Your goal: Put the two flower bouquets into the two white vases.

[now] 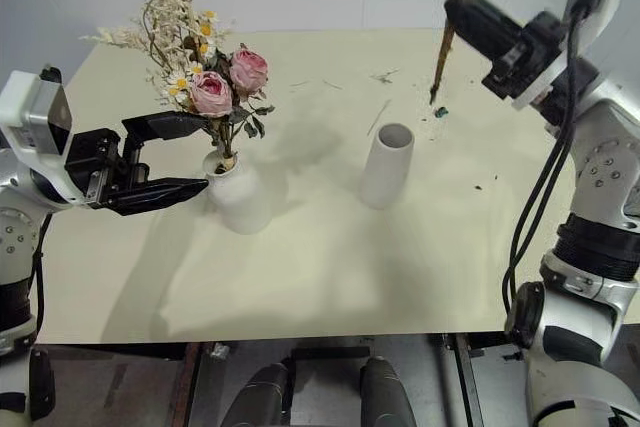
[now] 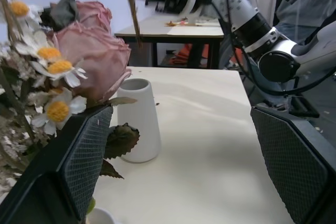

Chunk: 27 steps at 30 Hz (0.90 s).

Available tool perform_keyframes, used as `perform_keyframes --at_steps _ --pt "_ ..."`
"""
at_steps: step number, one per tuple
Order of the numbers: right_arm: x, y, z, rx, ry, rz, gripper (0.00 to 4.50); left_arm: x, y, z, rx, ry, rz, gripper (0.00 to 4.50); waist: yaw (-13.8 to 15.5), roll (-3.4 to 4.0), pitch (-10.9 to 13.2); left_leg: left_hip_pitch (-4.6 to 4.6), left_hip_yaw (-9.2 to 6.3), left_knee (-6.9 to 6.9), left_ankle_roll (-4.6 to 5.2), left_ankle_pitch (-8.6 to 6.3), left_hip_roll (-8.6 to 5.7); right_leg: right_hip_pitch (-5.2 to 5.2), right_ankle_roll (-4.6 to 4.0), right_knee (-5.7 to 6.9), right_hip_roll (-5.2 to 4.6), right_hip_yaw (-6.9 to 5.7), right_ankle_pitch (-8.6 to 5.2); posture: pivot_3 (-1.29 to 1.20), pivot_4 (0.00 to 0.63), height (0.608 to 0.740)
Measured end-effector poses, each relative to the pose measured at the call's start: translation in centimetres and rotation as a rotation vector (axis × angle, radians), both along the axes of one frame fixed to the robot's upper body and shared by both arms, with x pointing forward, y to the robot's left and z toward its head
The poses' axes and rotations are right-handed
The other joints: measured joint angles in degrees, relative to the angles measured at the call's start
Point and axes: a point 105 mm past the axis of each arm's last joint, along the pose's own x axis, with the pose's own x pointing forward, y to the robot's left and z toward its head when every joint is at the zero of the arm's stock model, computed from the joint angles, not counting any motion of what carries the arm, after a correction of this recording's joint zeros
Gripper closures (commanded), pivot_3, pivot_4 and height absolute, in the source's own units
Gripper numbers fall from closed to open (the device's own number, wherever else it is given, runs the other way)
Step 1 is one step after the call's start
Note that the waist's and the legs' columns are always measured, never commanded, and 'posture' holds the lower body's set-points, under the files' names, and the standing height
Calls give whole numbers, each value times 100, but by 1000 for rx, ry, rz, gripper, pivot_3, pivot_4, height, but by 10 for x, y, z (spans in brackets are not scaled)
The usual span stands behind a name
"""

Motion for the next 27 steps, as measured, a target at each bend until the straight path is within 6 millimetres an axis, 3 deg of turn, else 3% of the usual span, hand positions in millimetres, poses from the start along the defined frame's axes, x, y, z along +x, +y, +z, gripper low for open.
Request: perform_keyframes --at_steps 4,10,15,27 --pt "0 15 -6 -11 13 44 4480 4 2 -1 6 -1 44 0 -10 0 0 2 -2 -2 1 1 5 -3 -1 5 5 0 0 0 150 740" --pt "15 20 -46 -65 80 29 4480 -1 15 8 32 -23 145 0 -56 -1 0 1 4 -9 2 1 5 -10 -2 3 6 3 -1 0 150 740" --pt "27 17 -54 -52 76 7 4480 -8 25 17 41 -60 202 0 -53 0 0 5 4 -11 2 1 8 -8 -4 5 8 4 -2 0 150 740" --pt "34 35 -64 7 52 23 4480 -17 12 9 38 -26 209 0 -39 -1 0 6 2 -13 1 1 9 -7 -5 3 9 4 -3 0 150 740"
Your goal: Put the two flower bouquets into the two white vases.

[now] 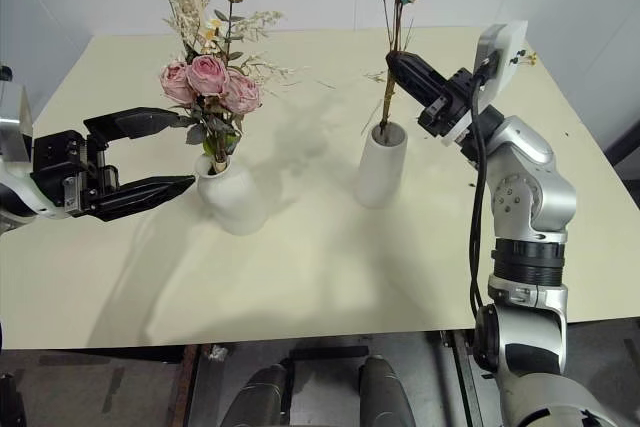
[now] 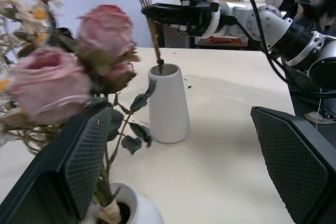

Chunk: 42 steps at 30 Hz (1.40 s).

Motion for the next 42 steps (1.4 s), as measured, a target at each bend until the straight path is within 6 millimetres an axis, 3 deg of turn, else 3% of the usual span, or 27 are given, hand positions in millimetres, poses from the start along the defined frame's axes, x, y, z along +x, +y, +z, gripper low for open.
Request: perform_keyframes --at_steps 4,7,11,18,19,25,27,29,33,38,42 --pt "2 -2 -17 1 32 -18 4480 -1 -3 -1 -20 8 2 0 3 0 0 -2 0 -1 0 0 -1 -1 0 -2 -1 0 0 0 150 740" --pt "1 0 -22 -22 29 -20 3875 -1 -4 0 -20 3 2 0 3 0 0 0 0 -1 0 0 -1 0 0 -1 1 0 0 0 150 740" --pt "-1 -1 -31 -60 29 -16 2554 -1 -5 2 -21 -7 -1 0 -5 0 0 1 2 -1 0 0 -1 0 0 0 1 0 0 0 150 740" --pt "-2 -13 -27 -103 18 -48 176 -2 -7 6 -19 -24 -11 0 6 0 0 0 1 -2 0 0 -2 1 -1 -4 -1 0 0 0 150 740" --pt "-3 -16 -26 -115 15 -53 68 -2 -7 6 -17 -22 -12 0 8 0 0 0 1 -2 0 0 -1 1 -1 -5 -1 0 -1 0 150 740" --pt "-14 -59 -26 -253 50 -111 68 -1 4 4 30 15 -23 0 18 0 1 -2 4 -7 1 -1 -3 2 -2 -15 -2 0 -2 0 150 740" --pt "-24 -82 -28 -335 101 -134 68 2 10 5 30 10 -18 0 39 0 1 -2 5 -10 4 -3 -3 5 -3 -26 -2 -1 -2 0 150 740" --pt "-44 -92 -40 -499 161 -90 68 2 16 6 36 19 -23 0 61 0 1 -4 5 -15 8 -5 0 5 -4 -38 0 -3 -3 0 150 740" --pt "-64 -84 -46 -598 189 31 68 1 24 4 62 48 -45 0 -37 2 1 5 32 -15 12 -10 2 8 0 -43 -1 14 0 0 150 740" --pt "-63 -87 -36 -606 155 21 68 5 38 -14 79 103 -22 0 -11 -1 3 2 29 -14 12 -10 7 6 -2 -45 1 13 2 0 150 740" --pt "-67 -79 -41 -640 151 83 68 9 44 -19 97 71 9 0 23 -1 2 -1 29 -16 10 -13 5 6 -2 -55 -3 12 2 0 150 740"
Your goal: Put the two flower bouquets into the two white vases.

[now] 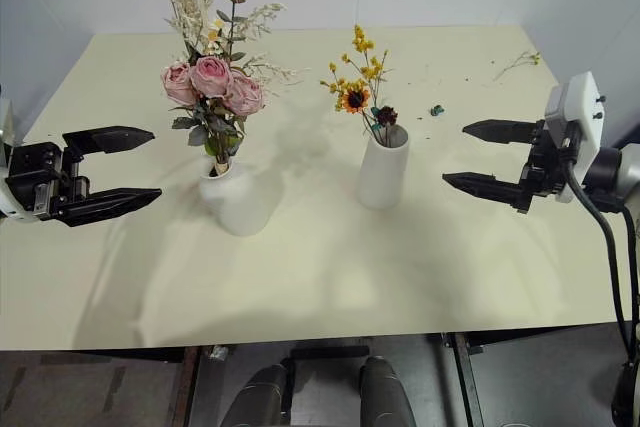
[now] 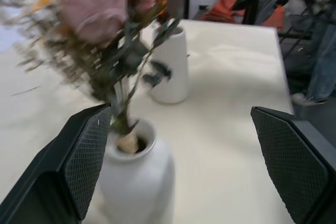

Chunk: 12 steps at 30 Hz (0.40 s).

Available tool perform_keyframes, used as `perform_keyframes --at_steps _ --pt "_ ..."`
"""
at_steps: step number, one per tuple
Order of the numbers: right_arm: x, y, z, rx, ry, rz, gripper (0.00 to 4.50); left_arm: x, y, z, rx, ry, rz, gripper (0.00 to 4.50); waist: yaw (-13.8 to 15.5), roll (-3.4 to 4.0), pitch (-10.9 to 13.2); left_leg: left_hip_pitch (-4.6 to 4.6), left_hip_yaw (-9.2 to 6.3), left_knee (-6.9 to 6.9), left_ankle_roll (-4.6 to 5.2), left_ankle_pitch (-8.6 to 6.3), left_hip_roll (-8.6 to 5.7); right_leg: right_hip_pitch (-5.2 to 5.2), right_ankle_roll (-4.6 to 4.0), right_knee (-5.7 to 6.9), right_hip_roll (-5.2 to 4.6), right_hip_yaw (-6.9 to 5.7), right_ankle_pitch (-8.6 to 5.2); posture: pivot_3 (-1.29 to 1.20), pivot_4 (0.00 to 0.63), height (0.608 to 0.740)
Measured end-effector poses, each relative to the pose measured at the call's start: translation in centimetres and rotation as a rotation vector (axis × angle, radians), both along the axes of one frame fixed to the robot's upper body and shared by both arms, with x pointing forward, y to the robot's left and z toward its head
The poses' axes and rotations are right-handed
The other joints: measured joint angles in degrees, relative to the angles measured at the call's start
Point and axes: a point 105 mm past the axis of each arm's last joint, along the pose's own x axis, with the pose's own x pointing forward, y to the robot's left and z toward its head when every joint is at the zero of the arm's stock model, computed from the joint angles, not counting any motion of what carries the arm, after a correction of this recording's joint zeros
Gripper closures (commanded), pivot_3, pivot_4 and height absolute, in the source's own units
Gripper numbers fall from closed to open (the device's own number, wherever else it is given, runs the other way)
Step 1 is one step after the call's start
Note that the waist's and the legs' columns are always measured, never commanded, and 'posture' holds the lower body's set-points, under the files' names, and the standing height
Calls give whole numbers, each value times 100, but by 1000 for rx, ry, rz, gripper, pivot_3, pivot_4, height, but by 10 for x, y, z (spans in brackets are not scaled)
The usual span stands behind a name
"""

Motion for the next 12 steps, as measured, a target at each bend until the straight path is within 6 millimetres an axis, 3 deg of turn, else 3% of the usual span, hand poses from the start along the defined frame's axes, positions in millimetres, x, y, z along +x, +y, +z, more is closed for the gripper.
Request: perform_keyframes --at_steps 7,12 --pt "-8 9 7 8 -15 56 68 3 3 -3 -7 4 9 0 13 0 0 -5 -2 0 1 -1 0 -4 2 1 -1 -2 1 0 150 740" --pt "-16 10 26 76 -84 40 68 5 1 -3 -5 0 1 0 12 0 0 -3 -2 1 1 -1 0 -2 2 2 0 -2 1 0 150 740"
